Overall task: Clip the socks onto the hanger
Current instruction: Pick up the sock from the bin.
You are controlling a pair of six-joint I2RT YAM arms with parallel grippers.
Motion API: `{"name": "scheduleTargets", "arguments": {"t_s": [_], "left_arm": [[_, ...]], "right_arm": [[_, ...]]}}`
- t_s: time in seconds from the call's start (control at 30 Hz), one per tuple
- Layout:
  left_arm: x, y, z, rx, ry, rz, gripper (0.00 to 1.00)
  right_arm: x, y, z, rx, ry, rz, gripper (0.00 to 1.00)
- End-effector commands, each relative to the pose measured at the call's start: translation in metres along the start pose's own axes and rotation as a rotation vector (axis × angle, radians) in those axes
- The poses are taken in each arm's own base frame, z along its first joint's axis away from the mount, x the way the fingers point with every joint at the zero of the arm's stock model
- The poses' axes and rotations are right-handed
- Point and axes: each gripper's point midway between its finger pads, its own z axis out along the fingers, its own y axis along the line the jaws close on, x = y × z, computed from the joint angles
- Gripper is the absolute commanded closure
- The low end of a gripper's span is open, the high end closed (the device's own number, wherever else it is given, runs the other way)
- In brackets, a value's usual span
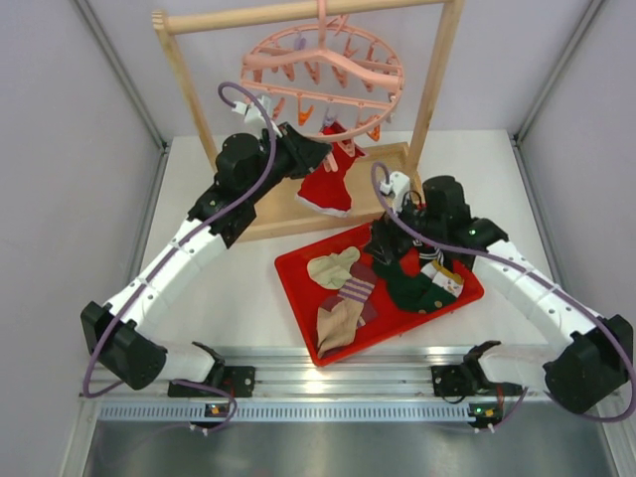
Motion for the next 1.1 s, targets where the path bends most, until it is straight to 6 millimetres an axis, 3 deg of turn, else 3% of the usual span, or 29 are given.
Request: {"name": "scheduleTargets", "arguments": {"t_s": [0.0,0.07,0.13,0.23,0.3,0.5,0.73,0.9,1.07], "left_arm": [[-0.008,-0.011,0.000,0.053,-0.018,0.001,1.00],[-0.007,-0.013,-0.001,0.058,-0.018,-0.001,1.00],[-0.006,-0.012,-0.001,0.058,-0.016,0.004,1.00],[-0.006,-0.013,-0.002,0.062,-0.013,0.009,1.00],[-0.005,-0.012,-0.001,0.060,-0.010,0.007,1.00],[-0.004,-0.010,0.001,0.052,-0.009,-0.002,1.00],[-0.002,-0.008,0.002,0.043,-0.005,-0.004,1.00],[0.000,-0.004,0.003,0.035,0.000,-0.006,1.00],[0.000,-0.003,0.004,0.033,0.003,-0.014,1.00]], "right_arm": [[0.069,0.013,-0.022,-0.077,0.212,-0.131,0.03],[0.088,0.013,-0.022,-0.089,0.265,-0.145,0.12],[0.098,0.015,-0.014,-0.099,0.313,-0.117,0.28],[0.106,0.024,-0.002,-0.108,0.346,-0.051,0.41],[0.103,0.021,0.009,-0.081,0.315,-0.043,0.41],[0.121,0.019,0.043,-0.083,0.282,-0.014,0.44],[0.145,0.007,0.069,-0.067,0.271,-0.044,0.37],[0.143,0.003,0.080,-0.046,0.273,-0.030,0.37],[0.162,0.001,0.082,-0.012,0.380,-0.007,0.37]]}}
